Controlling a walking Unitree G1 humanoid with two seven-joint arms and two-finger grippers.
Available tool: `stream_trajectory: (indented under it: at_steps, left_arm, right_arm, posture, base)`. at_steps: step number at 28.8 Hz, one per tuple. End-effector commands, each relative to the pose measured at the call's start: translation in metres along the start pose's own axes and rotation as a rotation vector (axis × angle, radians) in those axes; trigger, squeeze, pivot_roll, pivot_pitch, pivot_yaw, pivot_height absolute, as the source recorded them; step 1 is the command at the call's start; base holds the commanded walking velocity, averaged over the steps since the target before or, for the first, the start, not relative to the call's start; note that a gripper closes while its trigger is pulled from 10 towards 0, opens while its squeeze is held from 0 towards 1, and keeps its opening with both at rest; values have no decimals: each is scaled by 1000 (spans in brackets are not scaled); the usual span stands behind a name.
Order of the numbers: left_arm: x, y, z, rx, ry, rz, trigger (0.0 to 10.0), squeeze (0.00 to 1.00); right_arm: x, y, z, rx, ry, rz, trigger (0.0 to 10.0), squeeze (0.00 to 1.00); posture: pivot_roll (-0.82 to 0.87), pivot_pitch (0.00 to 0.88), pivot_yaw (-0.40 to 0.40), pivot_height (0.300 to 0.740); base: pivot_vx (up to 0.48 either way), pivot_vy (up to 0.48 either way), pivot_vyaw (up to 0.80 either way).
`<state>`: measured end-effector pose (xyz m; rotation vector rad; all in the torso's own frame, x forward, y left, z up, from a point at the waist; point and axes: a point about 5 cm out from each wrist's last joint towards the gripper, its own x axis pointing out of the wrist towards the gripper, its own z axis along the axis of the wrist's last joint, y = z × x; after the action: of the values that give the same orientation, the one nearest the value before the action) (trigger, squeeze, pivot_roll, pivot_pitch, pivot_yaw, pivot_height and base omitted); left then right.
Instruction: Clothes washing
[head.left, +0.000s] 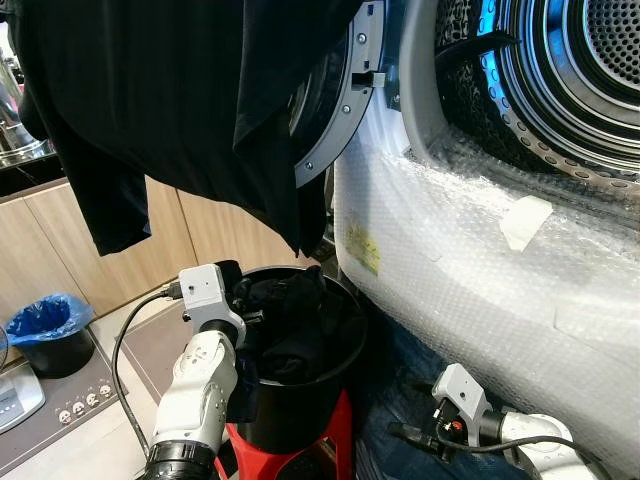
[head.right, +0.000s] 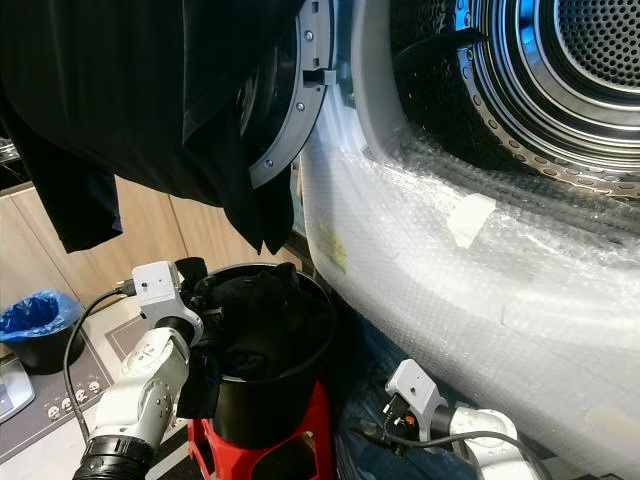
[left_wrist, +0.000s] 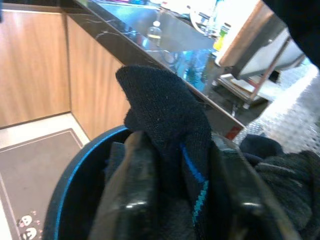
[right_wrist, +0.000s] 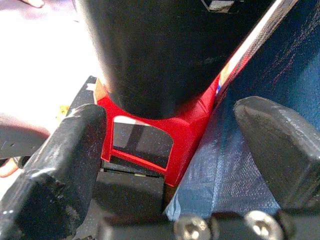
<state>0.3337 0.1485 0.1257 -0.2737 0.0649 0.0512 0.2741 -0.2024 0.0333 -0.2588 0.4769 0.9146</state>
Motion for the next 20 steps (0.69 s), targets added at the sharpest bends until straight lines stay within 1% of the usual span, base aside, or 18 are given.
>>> stream_trajectory:
  at_steps: [1,3,5,7,11,14,15,16,17,20]
  left_arm:
    - [-1,-3,0,32,13,-31,10000,1000]
    - [-2,-3,0,47,12,-41,10000,1000]
    - [-4,1,-1,33,13,-24,10000,1000]
    - [-5,5,-2,41,14,-15,10000,1000]
    - [-6,8,-2,37,17,-14,10000,1000]
    - [-6,11,-2,71,24,-3,10000,1000]
    - [-7,9,-1,76,21,-13,10000,463]
    - [-7,9,-1,76,21,-13,10000,463]
    - [-7,7,-1,84,17,-28,10000,0]
    - [-9,6,-3,83,20,-19,10000,0]
  right_arm:
    - [-1,-1,2,-6,-10,-2,10000,0]
    - [0,0,2,-6,-10,-1,10000,0]
    - [0,0,2,-6,-8,3,10000,0]
    - [0,1,1,-8,-6,5,10000,0]
    - [-1,1,1,-11,-2,9,10000,0]
    - [-2,0,1,-13,1,12,10000,0]
    - [-2,-1,1,-14,3,12,10000,0]
    - [-2,-1,1,-14,3,12,10000,0]
    - [-2,-1,1,-17,5,13,10000,0]
    - [-2,-2,2,-19,5,12,10000,0]
  posture:
    - [-28,0,-16,740]
    - [-28,0,-17,740]
    - [-27,0,-18,740]
    - [-26,0,-20,740]
    - [-22,0,-26,740]
    - [-20,0,-29,740]
    - [-20,0,-30,740]
    - [-20,0,-30,740]
    - [-20,0,-29,740]
    - [-19,0,-30,740]
  base:
    - [0,0,0]
    - [0,0,0]
    - [0,0,0]
    - [0,0,0]
    - [0,0,0]
    - [0,0,0]
    - [0,0,0]
    - [0,0,0]
    - [0,0,0]
    - [0,0,0]
